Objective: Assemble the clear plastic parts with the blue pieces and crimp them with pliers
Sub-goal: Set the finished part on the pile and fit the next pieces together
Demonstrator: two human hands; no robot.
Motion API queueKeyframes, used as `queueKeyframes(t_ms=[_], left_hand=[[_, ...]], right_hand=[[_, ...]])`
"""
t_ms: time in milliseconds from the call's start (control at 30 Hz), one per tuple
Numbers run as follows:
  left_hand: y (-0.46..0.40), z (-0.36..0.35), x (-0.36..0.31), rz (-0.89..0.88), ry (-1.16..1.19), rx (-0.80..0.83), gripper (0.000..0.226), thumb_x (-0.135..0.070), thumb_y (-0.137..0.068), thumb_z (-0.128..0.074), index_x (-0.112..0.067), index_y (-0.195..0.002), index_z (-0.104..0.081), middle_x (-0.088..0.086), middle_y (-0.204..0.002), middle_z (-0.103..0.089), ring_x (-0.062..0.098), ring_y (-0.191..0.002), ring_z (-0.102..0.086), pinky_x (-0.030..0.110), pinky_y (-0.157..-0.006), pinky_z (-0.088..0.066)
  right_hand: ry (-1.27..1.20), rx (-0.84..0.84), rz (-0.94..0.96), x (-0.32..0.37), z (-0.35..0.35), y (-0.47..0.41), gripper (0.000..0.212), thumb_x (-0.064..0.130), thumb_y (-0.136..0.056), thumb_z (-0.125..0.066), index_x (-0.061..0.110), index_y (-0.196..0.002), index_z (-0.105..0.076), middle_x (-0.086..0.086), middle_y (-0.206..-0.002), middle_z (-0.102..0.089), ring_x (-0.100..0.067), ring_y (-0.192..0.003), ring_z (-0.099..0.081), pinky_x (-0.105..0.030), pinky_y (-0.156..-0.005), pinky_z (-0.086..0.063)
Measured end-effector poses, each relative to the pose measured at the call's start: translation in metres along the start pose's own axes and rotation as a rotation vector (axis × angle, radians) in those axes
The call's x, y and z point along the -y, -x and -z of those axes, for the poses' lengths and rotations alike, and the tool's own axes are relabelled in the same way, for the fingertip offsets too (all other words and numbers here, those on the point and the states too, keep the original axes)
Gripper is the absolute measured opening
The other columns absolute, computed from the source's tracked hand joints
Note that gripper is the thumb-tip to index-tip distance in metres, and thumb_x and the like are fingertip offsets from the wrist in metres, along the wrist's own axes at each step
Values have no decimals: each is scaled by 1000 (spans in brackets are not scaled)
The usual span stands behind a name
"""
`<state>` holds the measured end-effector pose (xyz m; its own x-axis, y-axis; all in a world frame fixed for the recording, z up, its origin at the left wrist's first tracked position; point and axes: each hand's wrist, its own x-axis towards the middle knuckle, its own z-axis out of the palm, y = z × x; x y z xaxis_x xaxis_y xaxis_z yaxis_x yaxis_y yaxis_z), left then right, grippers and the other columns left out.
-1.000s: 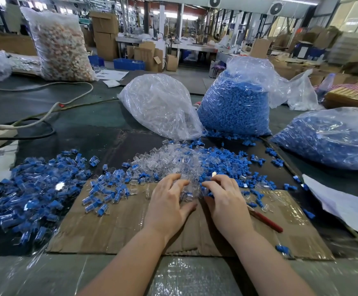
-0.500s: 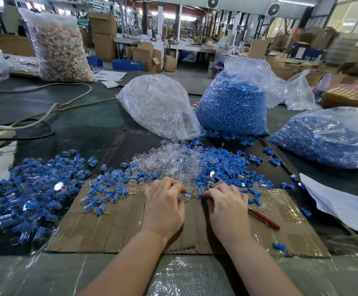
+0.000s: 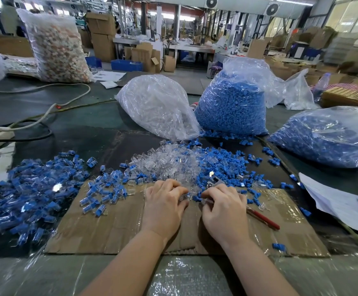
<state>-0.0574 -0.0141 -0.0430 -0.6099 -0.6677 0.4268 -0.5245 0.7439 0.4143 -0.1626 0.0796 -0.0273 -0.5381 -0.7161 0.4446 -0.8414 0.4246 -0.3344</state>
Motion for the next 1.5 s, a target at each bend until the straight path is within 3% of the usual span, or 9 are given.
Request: queueKeyframes(t_ms=[233, 367, 500, 600, 767, 900, 1000, 1267, 1500], left_hand=[[-1, 3, -3, 4, 27, -24, 20, -37, -88, -57, -33, -106, -64, -19, -107, -54, 3, -100, -38, 17, -84, -13], [-1, 4, -3, 3, 76, -55, 12, -30, -83, -66, -26, -94, -69, -15, -100, -56, 5, -97, -39, 18, -86, -17], [0, 5, -4, 7, 133, -83, 9, -21, -80, -70, -20, -89, -69, -10, -94, -58, 6, -90, -37, 23, -88, -32], [1, 6, -6, 18, 149, -168, 7, -16, -78, -73, -17, -82, -66, -9, -83, -57, 9, -81, -40, 23, -77, -37], [1, 11, -5, 269, 152, -387, 10, -18, -81, -67, -18, -76, -58, -8, -79, -49, 12, -79, -41, 24, -69, -29], [-2, 6, 3, 488, 200, -283, 9, -27, -90, -56, -20, -85, -53, -4, -93, -44, 12, -88, -38, 23, -75, -29], [-3, 4, 3, 433, 292, -210, 10, -24, -91, -56, -20, -83, -52, -4, -92, -44, 13, -83, -46, 26, -73, -38], [-2, 9, -1, 254, 319, -251, 11, -15, -82, -69, -18, -76, -59, -8, -82, -46, 12, -76, -45, 21, -66, -31], [4, 12, -7, -33, 302, 12, 12, -12, -82, -65, -18, -76, -58, -12, -71, -53, 7, -66, -48, 10, -62, -36]], right_hand=[[135, 44, 26, 7, -7, -4, 14, 39, -84, -63, 27, -90, -68, 7, -94, -61, -20, -96, -53, -38, -84, -28], [161, 88, 18, 9, -12, -6, 11, 27, -93, -50, 30, -96, -60, 10, -102, -55, -18, -102, -47, -37, -86, -25], [141, -9, 31, 13, -13, -1, 16, 10, -77, -71, 22, -75, -60, 6, -80, -59, -20, -79, -55, -38, -77, -37], [109, -89, 51, 10, -16, 2, 23, 6, -69, -78, 20, -70, -60, 6, -73, -60, -20, -71, -56, -37, -75, -36], [91, -121, 61, 8, -18, 4, 24, 6, -62, -78, 20, -77, -66, 4, -80, -63, -22, -75, -59, -41, -75, -44], [65, -113, 49, 9, -18, 5, 23, 5, -61, -70, 18, -80, -66, 2, -85, -63, -22, -79, -59, -40, -78, -40], [65, -124, 42, 9, -17, 5, 22, 7, -61, -73, 19, -79, -68, 2, -84, -63, -22, -78, -59, -40, -78, -40], [181, -58, 45, 11, -19, 3, 9, 15, -79, -71, 22, -83, -69, 4, -88, -63, -22, -86, -57, -37, -81, -26], [122, -36, 59, 13, -16, 3, 8, 14, -82, -67, 20, -81, -64, 5, -81, -64, -22, -82, -56, -36, -77, -22]])
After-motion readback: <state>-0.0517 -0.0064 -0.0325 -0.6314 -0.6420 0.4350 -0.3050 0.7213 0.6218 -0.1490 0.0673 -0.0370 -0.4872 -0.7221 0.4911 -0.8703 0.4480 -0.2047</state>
